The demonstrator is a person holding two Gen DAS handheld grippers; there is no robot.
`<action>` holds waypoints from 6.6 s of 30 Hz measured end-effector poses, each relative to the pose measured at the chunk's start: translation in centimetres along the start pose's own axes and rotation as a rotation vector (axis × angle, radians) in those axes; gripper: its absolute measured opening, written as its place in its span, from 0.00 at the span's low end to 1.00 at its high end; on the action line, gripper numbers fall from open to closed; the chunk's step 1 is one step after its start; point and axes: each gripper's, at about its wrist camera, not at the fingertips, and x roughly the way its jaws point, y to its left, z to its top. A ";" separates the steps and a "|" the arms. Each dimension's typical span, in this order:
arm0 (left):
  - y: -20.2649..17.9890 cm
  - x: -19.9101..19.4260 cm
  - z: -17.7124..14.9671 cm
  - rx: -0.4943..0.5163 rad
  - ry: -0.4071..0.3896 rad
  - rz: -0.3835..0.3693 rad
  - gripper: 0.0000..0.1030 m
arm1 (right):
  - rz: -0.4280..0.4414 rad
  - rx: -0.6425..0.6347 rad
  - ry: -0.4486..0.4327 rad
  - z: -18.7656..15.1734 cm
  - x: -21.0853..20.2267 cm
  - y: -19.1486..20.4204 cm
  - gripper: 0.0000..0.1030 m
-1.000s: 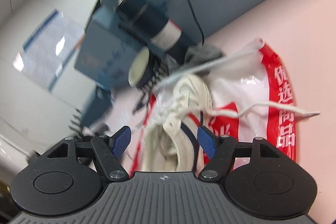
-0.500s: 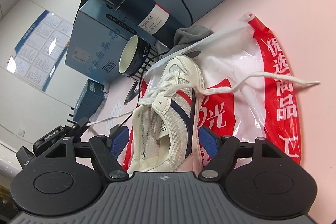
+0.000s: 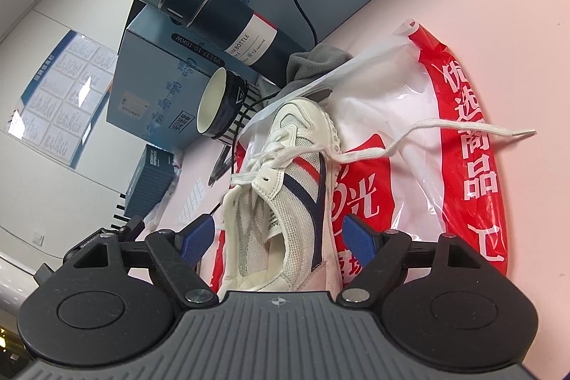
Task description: Lace up shoes with both hands
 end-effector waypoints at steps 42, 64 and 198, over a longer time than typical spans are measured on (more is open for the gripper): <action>-5.5 8.9 -5.9 0.502 0.191 0.210 0.02 | -0.046 -0.053 -0.109 0.7 -1.2 0.2 0.80; -13.4 2.7 -6.2 0.824 0.303 -0.473 0.02 | -0.255 -0.542 -0.079 -3.0 2.7 4.2 0.46; -21.6 0.8 -18.9 1.105 0.356 -0.348 0.27 | 0.255 0.418 -0.045 1.9 1.6 -5.3 0.03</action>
